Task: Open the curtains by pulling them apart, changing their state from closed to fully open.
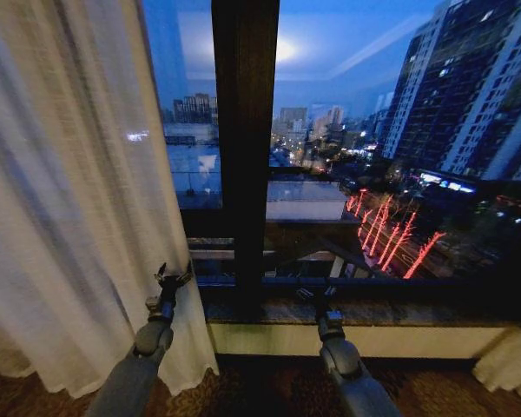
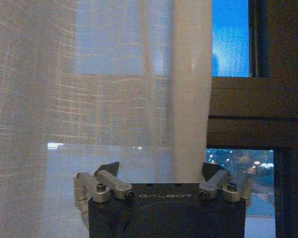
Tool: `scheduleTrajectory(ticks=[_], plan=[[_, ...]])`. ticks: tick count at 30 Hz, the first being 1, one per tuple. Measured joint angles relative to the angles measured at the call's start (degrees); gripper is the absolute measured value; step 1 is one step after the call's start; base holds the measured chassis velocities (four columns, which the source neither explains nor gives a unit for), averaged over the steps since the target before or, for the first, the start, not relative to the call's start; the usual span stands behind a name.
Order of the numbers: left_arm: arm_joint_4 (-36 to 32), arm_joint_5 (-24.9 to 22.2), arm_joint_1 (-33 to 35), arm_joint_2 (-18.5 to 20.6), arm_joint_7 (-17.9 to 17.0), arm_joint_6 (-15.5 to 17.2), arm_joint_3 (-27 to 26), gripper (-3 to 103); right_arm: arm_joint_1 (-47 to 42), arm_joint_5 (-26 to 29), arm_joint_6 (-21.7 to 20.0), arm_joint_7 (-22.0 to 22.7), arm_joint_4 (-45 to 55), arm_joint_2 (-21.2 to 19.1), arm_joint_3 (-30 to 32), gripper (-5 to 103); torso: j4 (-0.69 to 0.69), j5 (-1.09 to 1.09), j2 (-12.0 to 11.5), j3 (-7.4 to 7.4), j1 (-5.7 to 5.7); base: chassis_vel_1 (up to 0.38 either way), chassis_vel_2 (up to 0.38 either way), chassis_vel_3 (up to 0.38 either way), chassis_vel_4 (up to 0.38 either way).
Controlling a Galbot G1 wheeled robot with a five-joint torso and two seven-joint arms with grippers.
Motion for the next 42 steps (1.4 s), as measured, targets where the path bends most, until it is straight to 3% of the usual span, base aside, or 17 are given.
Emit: scheduleTrajectory(ticks=[1,4,10,13,16,20,25,42], plan=[[0.45,-0.3,-0.22,0.13,0.67,-0.33,-0.06,90,0.0,0.0,0.0,0.0,0.0,0.0,0.0,100,0.0,0.0,0.0,0.0,0.0,0.0,0.0,0.0,0.0],[1.36,-0.8,-0.71,0.22,1.79,-1.25,-0.11,74,0.0,0.0,0.0,0.0,0.0,0.0,0.0,100,0.0,0.0,0.0,0.0,0.0,0.0,0.0,0.0,0.0],[1.76,-0.96,-1.06,0.25,1.97,-1.44,-0.24,57,0.0,0.0,0.0,0.0,0.0,0.0,0.0,100,0.0,0.0,0.0,0.0,0.0,0.0,0.0,0.0,0.0],[2.12,-0.97,-1.15,0.35,1.97,-1.54,-0.51,42,0.0,0.0,0.0,0.0,0.0,0.0,0.0,100,0.0,0.0,0.0,0.0,0.0,0.0,0.0,0.0,0.0],[2.2,-0.96,-1.13,0.36,1.96,-1.6,-0.69,36,0.0,0.0,0.0,0.0,0.0,0.0,0.0,100,0.0,0.0,0.0,0.0,0.0,0.0,0.0,0.0,0.0],[2.15,-0.95,-0.7,0.54,1.86,-1.68,-1.11,15,0.0,0.0,0.0,0.0,0.0,0.0,0.0,100,0.0,0.0,0.0,0.0,0.0,0.0,0.0,0.0,0.0],[2.11,-1.22,-0.42,1.06,1.77,-1.89,-1.67,2,0.0,0.0,0.0,0.0,0.0,0.0,0.0,100,0.0,0.0,0.0,0.0,0.0,0.0,0.0,0.0,0.0],[2.19,-1.99,0.03,1.7,1.7,-2.72,-2.46,0,0.0,0.0,0.0,0.0,0.0,0.0,0.0,100,0.0,-0.01,0.0,0.0,0.0,0.125,0.125,-0.114,-0.127]])
